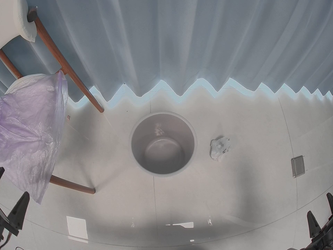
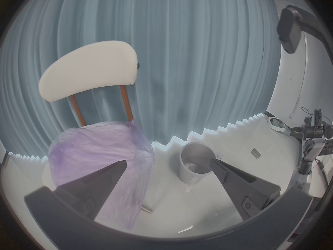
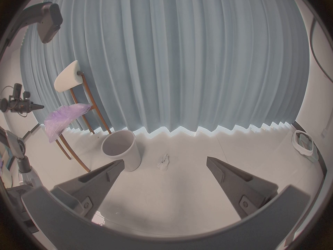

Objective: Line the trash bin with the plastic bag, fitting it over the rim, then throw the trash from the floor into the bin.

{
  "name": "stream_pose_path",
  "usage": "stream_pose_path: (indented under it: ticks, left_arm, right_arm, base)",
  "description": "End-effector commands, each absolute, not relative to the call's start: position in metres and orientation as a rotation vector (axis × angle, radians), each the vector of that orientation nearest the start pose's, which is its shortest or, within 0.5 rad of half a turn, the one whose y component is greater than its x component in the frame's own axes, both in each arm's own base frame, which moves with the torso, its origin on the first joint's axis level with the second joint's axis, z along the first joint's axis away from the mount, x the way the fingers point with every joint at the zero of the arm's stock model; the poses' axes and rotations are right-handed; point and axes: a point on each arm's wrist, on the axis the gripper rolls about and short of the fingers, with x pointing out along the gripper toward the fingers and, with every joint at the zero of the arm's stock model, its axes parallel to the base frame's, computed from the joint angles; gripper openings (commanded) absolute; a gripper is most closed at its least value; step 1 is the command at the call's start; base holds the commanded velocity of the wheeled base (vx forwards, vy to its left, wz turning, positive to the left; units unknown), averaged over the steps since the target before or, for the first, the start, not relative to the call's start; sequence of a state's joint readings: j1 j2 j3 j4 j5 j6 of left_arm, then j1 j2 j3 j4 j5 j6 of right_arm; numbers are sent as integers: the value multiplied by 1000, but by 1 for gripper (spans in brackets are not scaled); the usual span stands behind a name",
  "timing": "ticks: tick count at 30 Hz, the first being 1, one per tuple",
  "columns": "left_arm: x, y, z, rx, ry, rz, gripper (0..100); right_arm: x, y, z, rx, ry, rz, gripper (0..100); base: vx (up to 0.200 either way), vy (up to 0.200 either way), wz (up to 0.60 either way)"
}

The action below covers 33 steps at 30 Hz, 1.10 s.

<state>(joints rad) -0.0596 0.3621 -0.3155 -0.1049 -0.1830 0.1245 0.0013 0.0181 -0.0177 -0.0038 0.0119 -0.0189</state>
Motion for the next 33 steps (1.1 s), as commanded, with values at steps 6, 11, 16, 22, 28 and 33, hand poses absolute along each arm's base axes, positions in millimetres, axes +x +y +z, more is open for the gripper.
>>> stream_pose_path:
  ticks: [6,11,16,22,28,33]
  left_arm:
    - [59,-10,233,123,46,-292,100]
    - [76,-11,239,122,82,-299,100]
    - [94,-12,236,118,149,-293,100]
    - [116,-14,240,134,150,-290,100]
    - [146,-16,244,183,152,-241,100]
    - [163,-17,248,231,175,-137,100]
  right_arm:
    - [-23,0,76,-23,-5,17,100]
    - [-23,0,76,-15,-5,15,100]
    - [-23,0,76,-2,-5,14,100]
    - [-23,0,76,-3,-5,15,100]
    - [-23,0,76,-5,-5,15,100]
    - [-23,0,76,-5,-5,15,100]
  base:
    - [0,0,0]
    - [0,0,0]
    - [0,0,0]
    - [0,0,0]
    - [0,0,0]
    - [0,0,0]
